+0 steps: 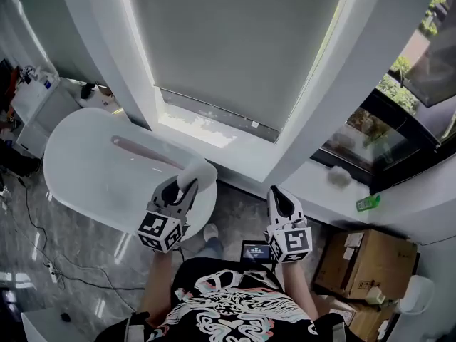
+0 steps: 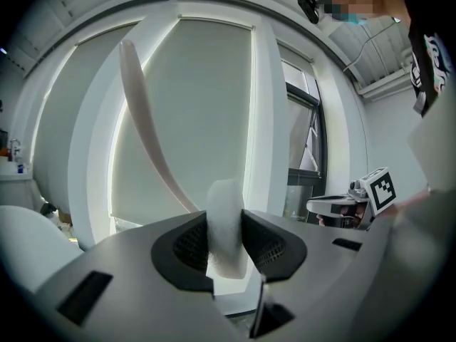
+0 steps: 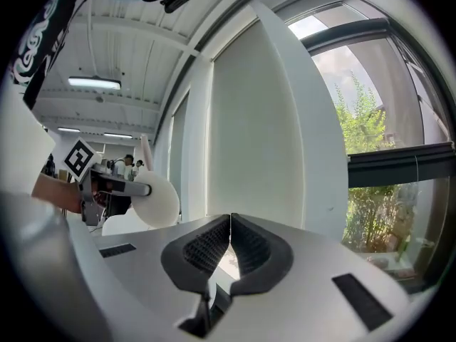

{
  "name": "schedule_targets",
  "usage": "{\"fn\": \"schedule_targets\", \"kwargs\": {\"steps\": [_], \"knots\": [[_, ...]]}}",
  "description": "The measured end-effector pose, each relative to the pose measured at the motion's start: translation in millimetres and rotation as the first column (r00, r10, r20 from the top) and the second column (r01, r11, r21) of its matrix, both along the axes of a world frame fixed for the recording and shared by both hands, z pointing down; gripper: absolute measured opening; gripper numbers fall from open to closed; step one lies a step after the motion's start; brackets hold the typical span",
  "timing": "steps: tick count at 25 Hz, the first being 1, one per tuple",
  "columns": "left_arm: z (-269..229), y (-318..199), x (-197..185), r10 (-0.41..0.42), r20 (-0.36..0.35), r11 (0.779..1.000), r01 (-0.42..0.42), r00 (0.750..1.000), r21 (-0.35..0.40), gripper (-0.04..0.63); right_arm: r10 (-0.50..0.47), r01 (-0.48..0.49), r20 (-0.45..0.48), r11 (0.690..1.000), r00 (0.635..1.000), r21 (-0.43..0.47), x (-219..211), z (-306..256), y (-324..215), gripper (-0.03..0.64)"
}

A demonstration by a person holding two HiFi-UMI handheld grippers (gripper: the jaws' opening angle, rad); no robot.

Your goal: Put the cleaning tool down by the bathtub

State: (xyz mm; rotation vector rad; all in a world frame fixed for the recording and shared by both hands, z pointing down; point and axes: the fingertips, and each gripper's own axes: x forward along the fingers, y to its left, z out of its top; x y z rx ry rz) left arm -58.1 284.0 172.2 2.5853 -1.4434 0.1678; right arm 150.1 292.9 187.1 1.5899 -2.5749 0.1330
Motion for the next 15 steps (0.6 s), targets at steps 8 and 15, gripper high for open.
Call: {"fn": "schedule_targets", "kwargs": {"steps": [8, 15], "knots": [[6.3, -101.2, -26.8, 0.037, -0.011, 0.999, -0.037, 0.999, -0.03, 0.12, 0.034, -0.034, -0.014, 0.999, 0.999, -0.014, -30.9, -3.3, -93.4, 0.028], [11.3, -154.0, -45.9, 0.078, -0.031, 0.996, -0.08, 0.996, -0.048, 0.12, 0.064, -0.064, -0.039, 0.998, 0.997, -0.022, -53.9, -1.9, -144.3, 0.028]]}}
